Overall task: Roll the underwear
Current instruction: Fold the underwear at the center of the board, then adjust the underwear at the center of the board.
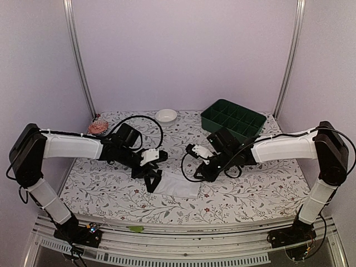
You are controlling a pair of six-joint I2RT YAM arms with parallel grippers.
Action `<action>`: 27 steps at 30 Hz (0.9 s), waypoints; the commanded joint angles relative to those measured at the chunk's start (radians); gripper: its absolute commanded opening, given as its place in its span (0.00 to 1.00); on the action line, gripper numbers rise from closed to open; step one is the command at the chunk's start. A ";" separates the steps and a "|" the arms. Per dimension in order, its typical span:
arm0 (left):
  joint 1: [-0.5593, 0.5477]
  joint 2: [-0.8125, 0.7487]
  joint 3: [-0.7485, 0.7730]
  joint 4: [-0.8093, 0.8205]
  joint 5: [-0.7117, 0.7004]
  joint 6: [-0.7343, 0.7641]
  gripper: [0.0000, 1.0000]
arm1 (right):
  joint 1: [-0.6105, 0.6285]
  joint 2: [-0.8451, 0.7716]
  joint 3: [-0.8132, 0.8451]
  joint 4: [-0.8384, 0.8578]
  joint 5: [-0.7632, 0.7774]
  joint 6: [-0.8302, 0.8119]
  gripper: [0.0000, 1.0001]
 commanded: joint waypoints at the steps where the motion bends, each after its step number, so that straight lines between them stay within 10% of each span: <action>1: 0.010 0.062 0.048 -0.023 0.089 0.005 0.35 | -0.033 0.011 0.032 0.018 -0.135 0.079 0.28; 13: 0.010 0.175 0.092 -0.029 0.073 -0.010 0.33 | -0.092 -0.025 -0.017 0.041 -0.172 0.126 0.28; 27: 0.007 0.220 0.141 -0.074 0.037 -0.012 0.00 | -0.113 -0.026 -0.026 0.040 -0.178 0.089 0.28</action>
